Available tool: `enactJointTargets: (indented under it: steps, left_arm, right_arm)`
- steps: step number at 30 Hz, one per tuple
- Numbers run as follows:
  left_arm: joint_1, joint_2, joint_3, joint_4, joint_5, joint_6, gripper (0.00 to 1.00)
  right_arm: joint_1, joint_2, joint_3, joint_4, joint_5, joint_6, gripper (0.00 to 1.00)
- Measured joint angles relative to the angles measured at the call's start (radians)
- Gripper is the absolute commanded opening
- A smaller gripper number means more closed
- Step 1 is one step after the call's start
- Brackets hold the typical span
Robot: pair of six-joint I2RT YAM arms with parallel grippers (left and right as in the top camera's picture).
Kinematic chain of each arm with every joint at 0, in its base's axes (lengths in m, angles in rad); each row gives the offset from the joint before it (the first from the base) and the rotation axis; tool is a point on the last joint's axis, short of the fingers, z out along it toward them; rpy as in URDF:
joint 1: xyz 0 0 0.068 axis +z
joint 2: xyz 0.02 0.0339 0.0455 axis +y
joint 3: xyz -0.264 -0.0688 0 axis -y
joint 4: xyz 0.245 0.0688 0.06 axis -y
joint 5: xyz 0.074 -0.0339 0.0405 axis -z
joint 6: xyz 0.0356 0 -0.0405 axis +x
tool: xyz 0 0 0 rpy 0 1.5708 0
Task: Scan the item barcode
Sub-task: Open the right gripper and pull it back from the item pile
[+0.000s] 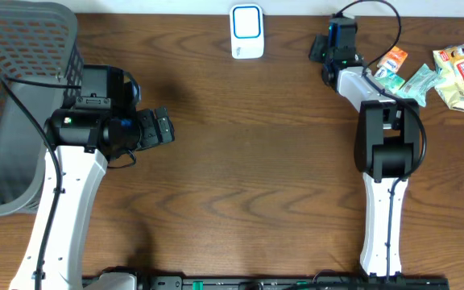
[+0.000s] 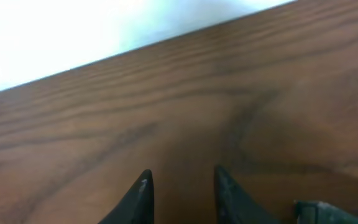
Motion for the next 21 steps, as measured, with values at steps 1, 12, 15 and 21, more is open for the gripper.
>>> enactJointTargets:
  steps: [1,12,15,21]
  left_arm:
    - [0.000,0.000,0.000,0.000,0.000,0.000,0.97]
    - [0.000,0.000,0.000,0.000,0.000,0.000,0.98]
    - [0.000,0.000,0.000,0.000,0.000,0.000,0.98]
    - [0.000,0.000,0.000,0.000,0.000,0.000,0.97]
  right_arm:
    - [-0.001,0.000,0.000,0.002,0.000,0.000,0.18]
    - [-0.016,0.004,0.008,-0.080,0.179,-0.001,0.06]
    - [-0.040,0.003,0.016,-0.119,0.205,0.003,0.01]
    - [-0.109,-0.023,0.025,-0.238,0.227,0.004,0.01]
